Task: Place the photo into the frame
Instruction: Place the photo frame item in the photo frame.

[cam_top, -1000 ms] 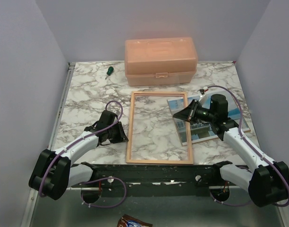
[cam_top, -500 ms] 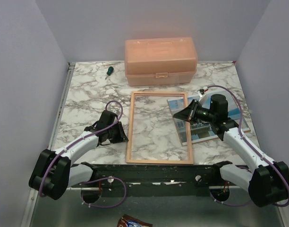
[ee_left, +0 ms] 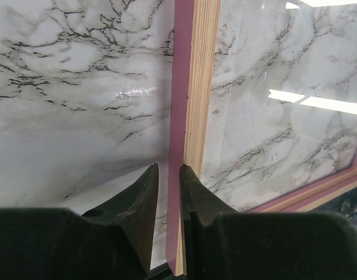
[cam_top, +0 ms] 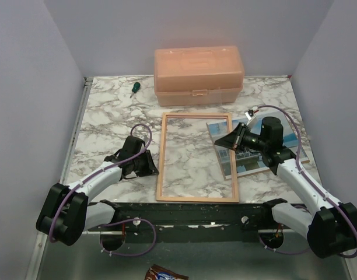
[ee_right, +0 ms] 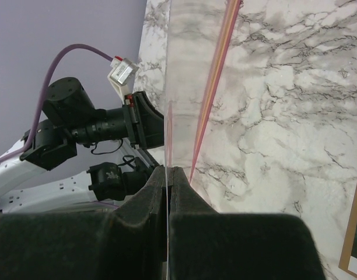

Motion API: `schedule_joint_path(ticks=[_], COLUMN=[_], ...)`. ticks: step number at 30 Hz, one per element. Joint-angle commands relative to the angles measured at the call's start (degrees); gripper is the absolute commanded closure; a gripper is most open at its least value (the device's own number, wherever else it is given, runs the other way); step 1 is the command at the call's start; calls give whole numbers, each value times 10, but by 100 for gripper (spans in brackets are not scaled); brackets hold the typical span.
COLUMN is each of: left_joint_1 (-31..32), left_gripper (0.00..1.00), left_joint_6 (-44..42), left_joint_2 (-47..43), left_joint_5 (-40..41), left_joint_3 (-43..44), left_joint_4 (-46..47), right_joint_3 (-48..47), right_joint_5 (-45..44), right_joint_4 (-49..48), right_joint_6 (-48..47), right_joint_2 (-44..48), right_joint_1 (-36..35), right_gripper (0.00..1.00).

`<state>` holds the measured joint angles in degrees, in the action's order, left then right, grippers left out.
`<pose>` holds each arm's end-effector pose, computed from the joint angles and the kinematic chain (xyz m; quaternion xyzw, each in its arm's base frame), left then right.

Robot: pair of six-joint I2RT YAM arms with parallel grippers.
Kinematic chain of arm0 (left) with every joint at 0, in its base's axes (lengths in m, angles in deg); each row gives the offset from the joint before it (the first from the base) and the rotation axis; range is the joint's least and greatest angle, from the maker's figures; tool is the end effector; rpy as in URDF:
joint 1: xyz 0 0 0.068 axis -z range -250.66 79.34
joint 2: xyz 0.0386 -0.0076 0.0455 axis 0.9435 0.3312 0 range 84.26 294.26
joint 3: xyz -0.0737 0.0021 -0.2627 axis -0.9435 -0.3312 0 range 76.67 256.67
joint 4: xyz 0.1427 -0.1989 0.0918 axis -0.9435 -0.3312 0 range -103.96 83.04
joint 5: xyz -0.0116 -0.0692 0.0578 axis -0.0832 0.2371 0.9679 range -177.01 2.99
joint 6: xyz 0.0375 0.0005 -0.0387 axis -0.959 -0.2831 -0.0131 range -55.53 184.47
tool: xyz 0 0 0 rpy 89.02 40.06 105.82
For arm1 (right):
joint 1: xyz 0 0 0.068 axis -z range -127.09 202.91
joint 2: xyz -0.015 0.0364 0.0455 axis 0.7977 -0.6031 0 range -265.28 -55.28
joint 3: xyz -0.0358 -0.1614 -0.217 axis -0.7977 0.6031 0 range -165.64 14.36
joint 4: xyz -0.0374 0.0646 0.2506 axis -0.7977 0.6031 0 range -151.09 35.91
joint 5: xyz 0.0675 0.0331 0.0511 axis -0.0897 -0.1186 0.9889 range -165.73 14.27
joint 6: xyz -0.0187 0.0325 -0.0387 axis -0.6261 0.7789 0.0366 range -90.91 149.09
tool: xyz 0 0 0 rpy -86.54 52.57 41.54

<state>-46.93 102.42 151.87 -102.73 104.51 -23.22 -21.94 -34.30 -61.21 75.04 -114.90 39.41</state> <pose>0.1852 -0.0920 0.1572 -0.0776 0.9451 -0.2607 0.1814 0.2159 0.0762 0.2598 0.0312 0.8042 0.5117 0.3007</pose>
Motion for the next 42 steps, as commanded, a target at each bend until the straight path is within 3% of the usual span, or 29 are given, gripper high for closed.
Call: schedule_joint_path(ticks=[1,42], left_joint_1=[0,0], left_gripper=[79,79], left_joint_6=[-17,-20], left_joint_2=[21,38], left_joint_5=[20,14], left_joint_3=[-12,-8], left_joint_4=[-26,-27], right_joint_3=[16,24], right_joint_5=[-7,14], right_joint_4=[-17,-32], right_joint_6=[-13,20], right_joint_2=[1,59], right_joint_1=[-1,-1], right_gripper=[99,99])
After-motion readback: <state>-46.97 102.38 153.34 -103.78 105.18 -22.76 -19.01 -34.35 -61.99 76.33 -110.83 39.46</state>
